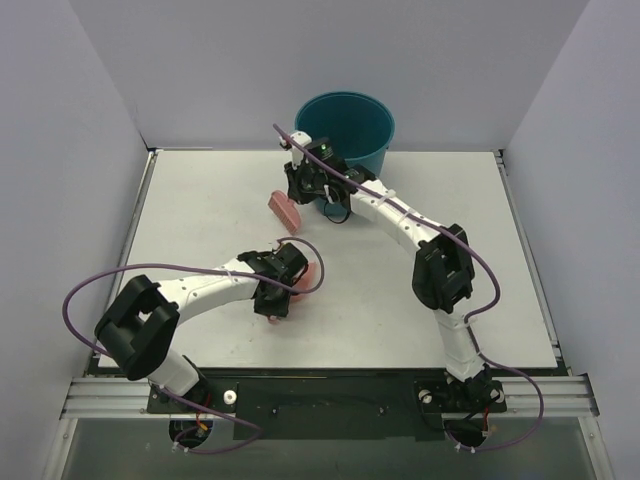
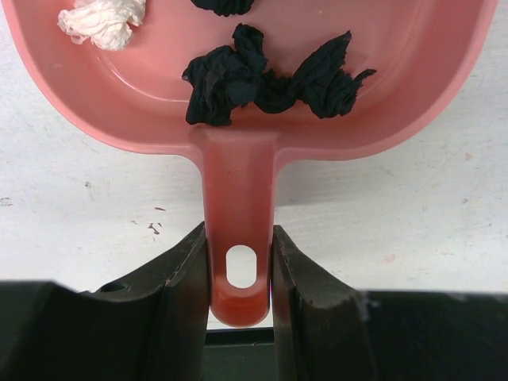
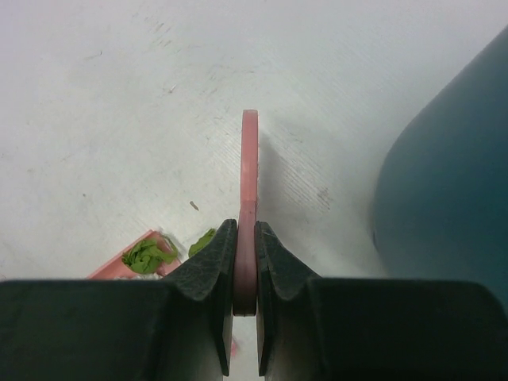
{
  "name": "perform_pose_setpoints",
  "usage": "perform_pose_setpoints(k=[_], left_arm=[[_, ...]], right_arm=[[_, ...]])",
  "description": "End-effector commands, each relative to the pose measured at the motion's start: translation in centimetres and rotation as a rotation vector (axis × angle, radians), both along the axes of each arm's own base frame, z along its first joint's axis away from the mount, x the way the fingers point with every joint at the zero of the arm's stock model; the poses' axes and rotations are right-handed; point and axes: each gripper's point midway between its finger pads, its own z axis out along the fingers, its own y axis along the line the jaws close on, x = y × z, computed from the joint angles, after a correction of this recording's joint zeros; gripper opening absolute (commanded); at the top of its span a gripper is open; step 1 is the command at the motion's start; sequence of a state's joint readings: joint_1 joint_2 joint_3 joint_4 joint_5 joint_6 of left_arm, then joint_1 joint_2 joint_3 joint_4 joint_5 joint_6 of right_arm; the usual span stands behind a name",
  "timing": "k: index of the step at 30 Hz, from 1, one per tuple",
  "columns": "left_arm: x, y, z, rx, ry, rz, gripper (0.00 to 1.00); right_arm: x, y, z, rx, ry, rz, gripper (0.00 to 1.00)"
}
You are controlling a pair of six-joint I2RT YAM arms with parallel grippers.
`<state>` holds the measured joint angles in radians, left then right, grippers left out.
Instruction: Sweep away the paper scraps from the table
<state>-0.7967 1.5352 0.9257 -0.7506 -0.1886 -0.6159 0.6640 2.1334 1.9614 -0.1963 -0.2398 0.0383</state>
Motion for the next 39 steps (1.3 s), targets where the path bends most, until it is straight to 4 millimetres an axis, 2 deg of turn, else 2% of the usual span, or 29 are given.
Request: perform_pose_setpoints(k=[1,6,7,10,14,19,27,33,39], left_arm=[[0.8,-0.5,1.1,-0.025,-0.008,-0.008,0.00],[1.2,-0.1,1.0,-0.030,-0.008,0.000,0.00],[1.4,0.0,1.0,-0.033,-0.009,0.001,0.00],[1.6,0.2,1.1,-0.042,-0.012,0.006,0.00],[2.2,0.7,1.2,-0.045,-0.022,0.013,0.00],[2.7,1.0,1.3,-0.046,-0.043,0.022,0.00],[3.7,1.5,1.7,-0.031,-0.125,0.073,0.00],[3.7,1.1,1.5,-0.036,-0.177,0.077,0.00],[3.9,1.3,1.5,-0.016,-0.241,0.098,0.00]], right_arm=[[-0.3,2.2,0.1,0.052,-0.021,0.053,0.00],[-3.8,2.0,-2.1,0.047,0.091,0.149,0.00],[-4.5,2.0,-1.8,0.059,0.104,0.172,0.00],[-7.0,1.5,-2.8,0.052,0.174,0.232,0.00],[-9.2,0.4,-3.1,0.028,0.235,0.268,0.00],[-11.5,-0.5,-2.4,0.041,0.281,0.310,0.00],[-13.0,-1.7,-0.9,0.038,0.294,0.311,0.00],[-12.4,-2.6,-0.7,0.007,0.282,0.265,0.00],[-11.4,-2.6,1.0,0.022,0.248,0.219,0.00]])
